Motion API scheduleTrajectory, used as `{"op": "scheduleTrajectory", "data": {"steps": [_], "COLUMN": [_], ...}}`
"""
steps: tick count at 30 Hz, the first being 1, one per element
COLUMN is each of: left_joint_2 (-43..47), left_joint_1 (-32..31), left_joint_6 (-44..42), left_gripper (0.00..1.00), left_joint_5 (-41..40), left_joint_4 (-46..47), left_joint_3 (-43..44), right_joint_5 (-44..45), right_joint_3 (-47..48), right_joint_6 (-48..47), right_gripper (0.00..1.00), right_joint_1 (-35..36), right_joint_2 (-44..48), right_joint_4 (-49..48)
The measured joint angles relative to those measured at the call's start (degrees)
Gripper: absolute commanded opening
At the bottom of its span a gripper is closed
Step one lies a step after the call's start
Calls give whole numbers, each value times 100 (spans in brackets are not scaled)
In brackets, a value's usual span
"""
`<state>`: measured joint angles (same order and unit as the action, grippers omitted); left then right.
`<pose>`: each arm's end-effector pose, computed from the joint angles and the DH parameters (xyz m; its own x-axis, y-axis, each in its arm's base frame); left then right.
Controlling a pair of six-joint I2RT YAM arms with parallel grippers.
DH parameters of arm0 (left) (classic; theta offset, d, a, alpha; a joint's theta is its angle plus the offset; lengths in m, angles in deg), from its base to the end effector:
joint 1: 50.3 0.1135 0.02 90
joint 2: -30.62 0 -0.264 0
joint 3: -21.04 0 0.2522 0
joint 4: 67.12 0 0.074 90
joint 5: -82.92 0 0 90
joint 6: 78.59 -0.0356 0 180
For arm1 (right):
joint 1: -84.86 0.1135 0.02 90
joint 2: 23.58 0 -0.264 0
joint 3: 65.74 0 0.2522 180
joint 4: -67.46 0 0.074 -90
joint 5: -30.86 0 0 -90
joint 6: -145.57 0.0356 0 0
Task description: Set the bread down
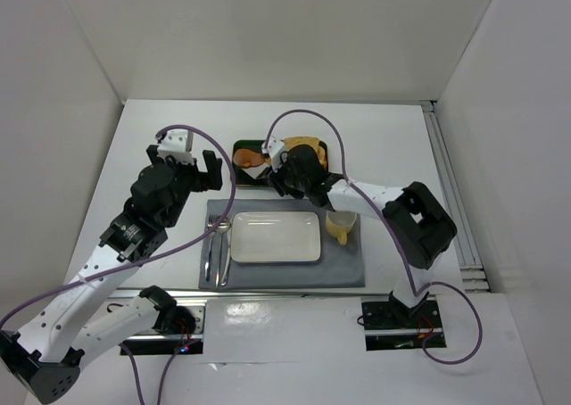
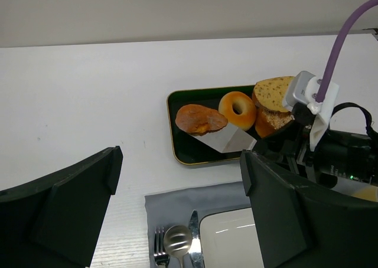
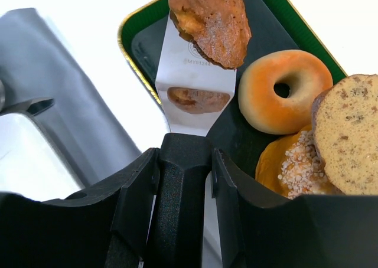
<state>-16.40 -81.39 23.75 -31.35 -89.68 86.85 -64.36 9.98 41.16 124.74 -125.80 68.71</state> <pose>0.1660 -0.0830 0.3809 -0.0805 -0.1789 -0.9806 0.1047 0.9768 -0.1868 0.3037 0.2580 0.2080 -0.1718 -0.4665 -0.8677 -0.7672 0.6159 -0.1792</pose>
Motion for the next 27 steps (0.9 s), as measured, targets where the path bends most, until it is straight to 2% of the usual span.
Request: {"op": "scheduleTrajectory", "data": {"steps": [5,15,27], "left_joint_2": [0,0,-83], "left_joint_1": [-2,-2,-2], "left_joint_6": [0,0,-2], "left_gripper": [100,100,100], "left_joint_5": [-20,-46,-57], "left_joint_4": [7,7,9], "left_joint_3": [0,0,-31], "right_joint_5": [-289,-1246,-2476], "right_joint_3": [-155,-693,-1010], "right_joint_6": [-131,-570,-1241], "right_gripper": [0,0,0], "right_joint_1": [0,-2,-424], "right_joint_2": [494,2100,3263], "right_joint_4": [186,802,2297]}}
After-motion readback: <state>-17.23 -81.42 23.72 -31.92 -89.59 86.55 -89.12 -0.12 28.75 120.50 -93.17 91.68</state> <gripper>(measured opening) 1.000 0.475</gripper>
